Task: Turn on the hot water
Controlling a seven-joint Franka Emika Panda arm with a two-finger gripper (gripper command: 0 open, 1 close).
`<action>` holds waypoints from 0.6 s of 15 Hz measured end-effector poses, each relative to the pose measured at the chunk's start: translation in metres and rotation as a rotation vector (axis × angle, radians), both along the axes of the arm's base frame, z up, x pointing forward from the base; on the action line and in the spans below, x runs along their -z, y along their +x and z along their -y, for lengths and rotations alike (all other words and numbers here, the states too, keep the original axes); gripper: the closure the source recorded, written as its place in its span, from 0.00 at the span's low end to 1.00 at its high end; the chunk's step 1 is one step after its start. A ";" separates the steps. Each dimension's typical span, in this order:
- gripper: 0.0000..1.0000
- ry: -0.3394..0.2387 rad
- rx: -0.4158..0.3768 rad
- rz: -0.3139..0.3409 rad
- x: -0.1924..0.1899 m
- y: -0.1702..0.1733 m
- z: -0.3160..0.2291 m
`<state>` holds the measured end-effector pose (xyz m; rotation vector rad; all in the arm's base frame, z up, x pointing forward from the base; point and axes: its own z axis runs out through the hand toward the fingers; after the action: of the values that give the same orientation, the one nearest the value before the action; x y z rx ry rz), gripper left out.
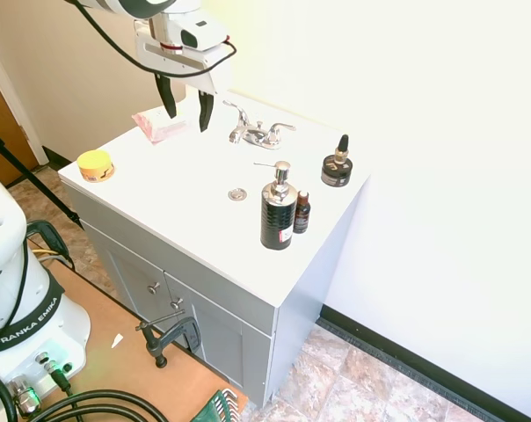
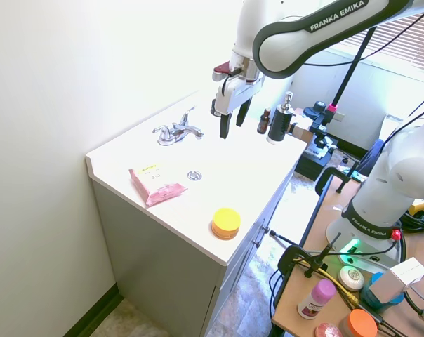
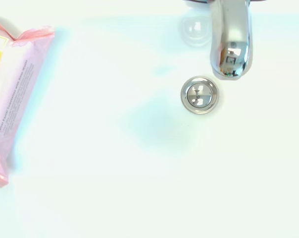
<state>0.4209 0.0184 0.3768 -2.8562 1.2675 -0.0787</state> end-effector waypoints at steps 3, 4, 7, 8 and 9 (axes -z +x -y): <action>0.00 -0.004 0.013 0.007 0.002 0.004 -0.005; 0.00 -0.013 0.036 0.021 0.001 0.011 -0.015; 0.00 -0.047 0.146 0.084 -0.004 0.048 -0.062; 0.00 -0.062 0.174 0.114 -0.005 0.064 -0.076; 0.00 -0.080 0.191 0.153 -0.004 0.080 -0.087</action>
<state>0.5005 0.1052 0.3804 -2.7201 1.5323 -0.3503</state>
